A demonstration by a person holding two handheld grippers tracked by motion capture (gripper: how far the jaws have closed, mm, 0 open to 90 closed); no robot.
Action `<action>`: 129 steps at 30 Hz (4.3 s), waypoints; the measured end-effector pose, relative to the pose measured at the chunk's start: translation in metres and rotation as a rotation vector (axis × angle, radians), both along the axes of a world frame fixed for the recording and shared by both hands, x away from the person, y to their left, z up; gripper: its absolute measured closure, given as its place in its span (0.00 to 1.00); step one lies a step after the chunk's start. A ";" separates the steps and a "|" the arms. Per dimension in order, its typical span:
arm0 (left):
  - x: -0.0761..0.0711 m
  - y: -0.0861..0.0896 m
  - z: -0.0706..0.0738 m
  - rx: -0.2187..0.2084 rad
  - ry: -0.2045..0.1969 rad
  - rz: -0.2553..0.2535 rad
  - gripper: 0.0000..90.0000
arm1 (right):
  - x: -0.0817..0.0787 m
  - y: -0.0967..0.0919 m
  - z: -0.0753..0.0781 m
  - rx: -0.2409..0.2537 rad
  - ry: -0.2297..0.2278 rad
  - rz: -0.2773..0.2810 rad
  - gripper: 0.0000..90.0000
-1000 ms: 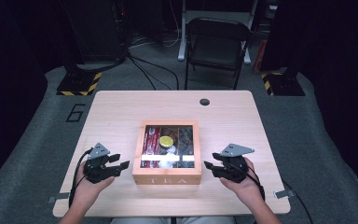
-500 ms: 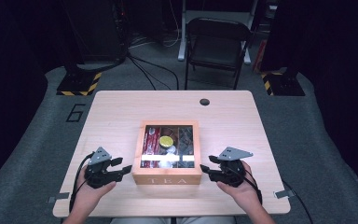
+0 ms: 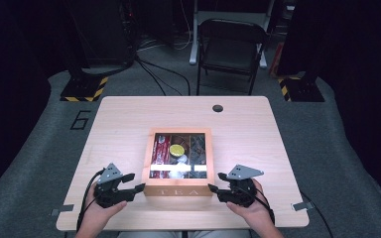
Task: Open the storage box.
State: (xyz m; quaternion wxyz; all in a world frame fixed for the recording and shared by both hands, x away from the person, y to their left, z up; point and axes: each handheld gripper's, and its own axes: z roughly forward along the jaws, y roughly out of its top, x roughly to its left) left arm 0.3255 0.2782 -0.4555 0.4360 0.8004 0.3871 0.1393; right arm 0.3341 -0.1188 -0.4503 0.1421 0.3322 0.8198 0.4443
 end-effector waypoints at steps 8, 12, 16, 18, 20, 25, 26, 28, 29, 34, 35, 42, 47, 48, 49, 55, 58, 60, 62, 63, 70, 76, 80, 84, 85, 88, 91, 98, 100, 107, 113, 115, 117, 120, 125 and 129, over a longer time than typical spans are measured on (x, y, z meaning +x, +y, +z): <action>0.002 -0.004 -0.012 -0.001 0.008 -0.013 0.47 | 0.002 0.005 -0.013 -0.021 0.023 0.013 0.50; 0.004 -0.006 -0.014 -0.009 0.022 -0.021 0.48 | 0.002 0.007 -0.017 -0.036 0.030 0.014 0.50; 0.004 -0.009 -0.018 0.005 0.028 -0.031 0.51 | 0.004 0.008 -0.021 -0.054 0.017 0.022 0.53; 0.005 -0.009 -0.019 0.011 0.024 -0.034 0.51 | 0.004 0.008 -0.021 -0.054 0.020 0.016 0.55; 0.004 -0.010 -0.020 0.011 0.027 -0.040 0.53 | 0.005 0.007 -0.022 -0.052 0.037 0.023 0.56; 0.004 -0.012 -0.021 0.039 0.012 -0.038 0.55 | 0.005 0.007 -0.024 -0.056 0.034 0.017 0.57; 0.004 -0.012 -0.022 0.036 0.012 -0.037 0.54 | 0.005 0.007 -0.024 -0.052 0.036 0.014 0.57; 0.004 -0.012 -0.022 0.033 0.014 -0.036 0.54 | 0.005 0.007 -0.024 -0.048 0.036 0.016 0.57; 0.004 -0.012 -0.022 0.034 0.012 -0.037 0.54 | 0.005 0.006 -0.024 -0.051 0.030 0.022 0.57; 0.003 -0.013 -0.021 0.040 0.015 -0.041 0.54 | 0.004 0.008 -0.024 -0.056 0.014 0.020 0.57; 0.003 -0.013 -0.021 0.045 0.006 -0.038 0.55 | 0.003 0.008 -0.024 -0.063 0.014 0.014 0.57; 0.003 -0.013 -0.021 0.046 0.003 -0.031 0.55 | 0.003 0.009 -0.023 -0.069 0.000 0.021 0.57; 0.002 -0.013 -0.020 0.050 0.003 -0.032 0.55 | 0.003 0.008 -0.023 -0.065 0.005 0.025 0.57; 0.002 -0.013 -0.020 0.051 0.001 -0.032 0.55 | 0.003 0.008 -0.024 -0.063 0.004 0.026 0.57; 0.002 -0.013 -0.020 0.051 0.001 -0.032 0.55 | 0.003 0.008 -0.024 -0.063 0.004 0.026 0.57; 0.001 -0.014 -0.018 0.048 -0.012 -0.028 0.57 | 0.003 0.008 -0.023 -0.049 0.002 0.019 0.58; 0.001 -0.014 -0.017 0.053 -0.016 -0.029 0.58 | 0.004 0.008 -0.022 -0.045 -0.002 0.019 0.58; 0.000 -0.015 -0.017 0.053 -0.018 -0.024 0.58 | 0.004 0.009 -0.022 -0.044 -0.004 0.018 0.58; 0.000 -0.015 -0.017 0.050 -0.021 -0.025 0.58 | 0.004 0.008 -0.022 -0.045 -0.001 0.017 0.58; 0.000 -0.015 -0.016 0.050 -0.024 -0.025 0.58 | 0.004 0.008 -0.021 -0.046 -0.001 0.015 0.58; 0.000 -0.016 -0.014 0.031 -0.032 -0.024 0.58 | 0.004 0.008 -0.018 -0.024 -0.008 0.006 0.58; 0.001 -0.018 -0.013 0.016 -0.043 -0.010 0.55 | 0.004 0.008 -0.017 -0.003 -0.007 0.002 0.58; 0.002 -0.019 -0.013 0.013 -0.050 -0.003 0.55 | 0.005 0.009 -0.017 0.003 -0.013 0.001 0.58; 0.002 -0.020 -0.012 0.015 -0.048 -0.006 0.54 | 0.007 0.011 -0.017 -0.004 -0.013 0.003 0.57; 0.002 -0.020 -0.012 0.015 -0.049 -0.006 0.54 | 0.007 0.011 -0.017 -0.004 -0.013 0.003 0.57; 0.003 -0.019 -0.011 0.011 -0.046 -0.009 0.54 | 0.008 0.011 -0.017 -0.003 -0.018 0.004 0.57; 0.003 -0.019 -0.010 0.011 -0.050 -0.010 0.54 | 0.008 0.012 -0.016 -0.001 -0.018 0.002 0.57; 0.002 -0.019 -0.009 -0.003 -0.043 -0.007 0.54 | 0.009 0.012 -0.015 0.000 -0.025 0.003 0.56; 0.003 -0.019 -0.008 -0.003 -0.046 -0.005 0.54 | 0.008 0.012 -0.015 0.000 -0.025 0.001 0.56; 0.004 -0.018 -0.004 -0.013 -0.044 -0.001 0.54 | 0.009 0.011 -0.010 0.009 -0.025 -0.001 0.55; 0.005 -0.018 0.004 -0.023 -0.041 0.002 0.54 | 0.011 0.011 -0.004 0.015 -0.029 -0.008 0.55; 0.006 -0.017 0.007 -0.036 -0.039 0.003 0.54 | 0.011 0.010 0.000 0.027 -0.027 -0.016 0.54; 0.007 -0.017 0.010 -0.048 -0.037 0.007 0.54 | 0.012 0.009 0.003 0.031 -0.025 -0.013 0.54; 0.009 -0.016 0.013 -0.051 -0.032 0.003 0.54 | 0.014 0.009 0.007 0.028 -0.021 -0.017 0.54; 0.011 -0.016 0.021 -0.056 -0.040 0.014 0.54 | 0.018 0.009 0.014 0.046 -0.010 -0.019 0.53; 0.015 -0.015 0.029 -0.054 -0.037 0.018 0.54 | 0.022 0.008 0.020 0.059 -0.012 -0.022 0.53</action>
